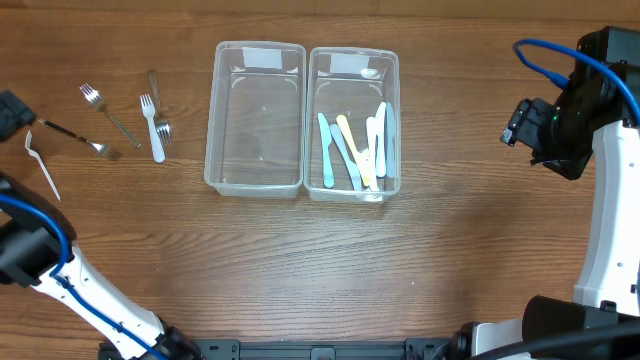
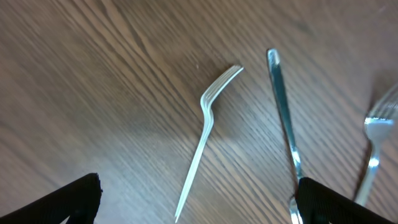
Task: Pack container
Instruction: 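Lower left gripper onto the white plastic fork and close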
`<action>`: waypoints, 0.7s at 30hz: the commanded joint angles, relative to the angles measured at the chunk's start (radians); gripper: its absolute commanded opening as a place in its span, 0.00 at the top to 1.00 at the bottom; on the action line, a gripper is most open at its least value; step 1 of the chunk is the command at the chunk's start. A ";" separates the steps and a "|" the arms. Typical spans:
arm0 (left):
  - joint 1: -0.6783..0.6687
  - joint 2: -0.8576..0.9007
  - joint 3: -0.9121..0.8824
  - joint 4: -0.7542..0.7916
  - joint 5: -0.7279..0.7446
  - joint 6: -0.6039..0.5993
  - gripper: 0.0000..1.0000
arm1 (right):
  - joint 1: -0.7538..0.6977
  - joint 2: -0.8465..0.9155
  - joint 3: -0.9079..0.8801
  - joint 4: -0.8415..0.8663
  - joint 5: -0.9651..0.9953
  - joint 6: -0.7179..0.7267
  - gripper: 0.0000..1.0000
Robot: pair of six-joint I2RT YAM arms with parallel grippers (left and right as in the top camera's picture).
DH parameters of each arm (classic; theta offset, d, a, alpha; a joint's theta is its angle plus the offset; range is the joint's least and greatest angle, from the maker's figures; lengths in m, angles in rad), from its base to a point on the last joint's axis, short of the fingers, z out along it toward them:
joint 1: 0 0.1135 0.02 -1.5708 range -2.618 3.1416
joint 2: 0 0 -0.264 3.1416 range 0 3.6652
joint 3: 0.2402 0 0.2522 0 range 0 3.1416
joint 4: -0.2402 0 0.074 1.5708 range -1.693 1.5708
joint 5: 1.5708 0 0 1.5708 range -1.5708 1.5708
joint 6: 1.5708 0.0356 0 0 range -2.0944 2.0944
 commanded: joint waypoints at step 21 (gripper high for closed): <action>-0.002 0.056 -0.323 0.287 0.092 0.126 0.00 | 0.000 -0.010 0.002 -0.038 -0.005 -0.003 0.24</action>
